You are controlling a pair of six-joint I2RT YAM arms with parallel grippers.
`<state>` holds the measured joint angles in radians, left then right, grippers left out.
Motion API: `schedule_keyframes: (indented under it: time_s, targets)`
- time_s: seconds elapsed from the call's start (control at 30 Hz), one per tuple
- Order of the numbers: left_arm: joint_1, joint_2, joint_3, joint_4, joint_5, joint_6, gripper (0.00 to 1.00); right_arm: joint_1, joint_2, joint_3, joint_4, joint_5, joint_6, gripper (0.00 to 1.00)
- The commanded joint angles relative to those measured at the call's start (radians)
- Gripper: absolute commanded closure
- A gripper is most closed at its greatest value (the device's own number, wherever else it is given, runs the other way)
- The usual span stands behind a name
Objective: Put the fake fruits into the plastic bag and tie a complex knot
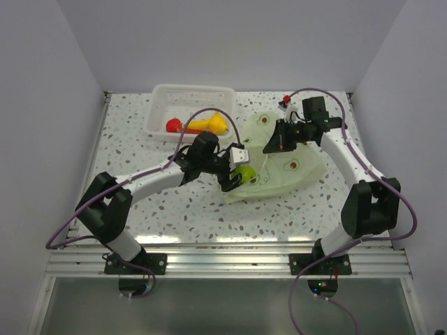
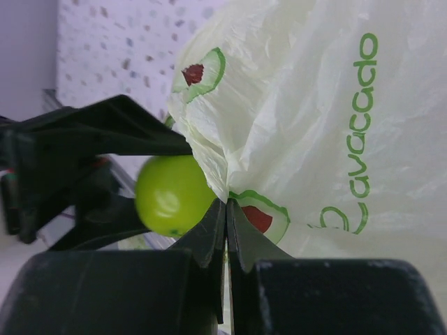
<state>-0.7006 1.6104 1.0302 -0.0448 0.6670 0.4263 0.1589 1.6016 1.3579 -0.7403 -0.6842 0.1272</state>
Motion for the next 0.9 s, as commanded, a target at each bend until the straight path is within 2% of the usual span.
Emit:
schedule_keyframes:
  time_s: [0.0,0.17,0.27,0.3,0.33,0.37,0.4,0.6,0.77,0.87]
  targets:
    - [0.001,-0.007,0.065,0.203,-0.133,-0.204,0.65,-0.001,-0.051,0.009,0.163,-0.231,0.204,1.0]
    - [0.004,-0.047,0.119,0.212,-0.259,-0.254,0.66,0.001,-0.034,0.038,0.272,-0.372,0.365,1.0]
    - [0.009,-0.089,0.177,0.165,-0.325,-0.254,0.64,0.001,-0.048,-0.035,0.534,-0.486,0.619,1.0]
    - [0.009,-0.108,0.191,0.133,-0.337,-0.248,0.64,0.001,-0.057,-0.08,0.68,-0.504,0.895,1.0]
    - [0.009,-0.115,0.226,0.111,-0.351,-0.236,0.64,0.002,-0.058,-0.13,1.057,-0.515,1.064,1.0]
    - [0.009,-0.121,0.243,0.094,-0.363,-0.23,0.64,-0.002,-0.033,-0.216,1.249,-0.509,1.233,1.0]
    - [0.009,-0.122,0.261,0.05,-0.388,-0.222,0.64,-0.007,-0.017,-0.245,1.514,-0.494,1.487,1.0]
    - [0.009,-0.083,0.372,-0.09,-0.438,-0.176,0.63,-0.11,0.052,-0.388,1.709,-0.414,1.718,1.0]
    - [0.012,-0.053,0.395,-0.104,-0.454,-0.146,0.62,-0.136,0.052,-0.441,1.73,-0.385,1.743,1.0]
    - [0.018,-0.055,0.38,-0.105,-0.446,-0.147,0.62,-0.122,0.043,-0.453,1.825,-0.345,1.805,1.0]
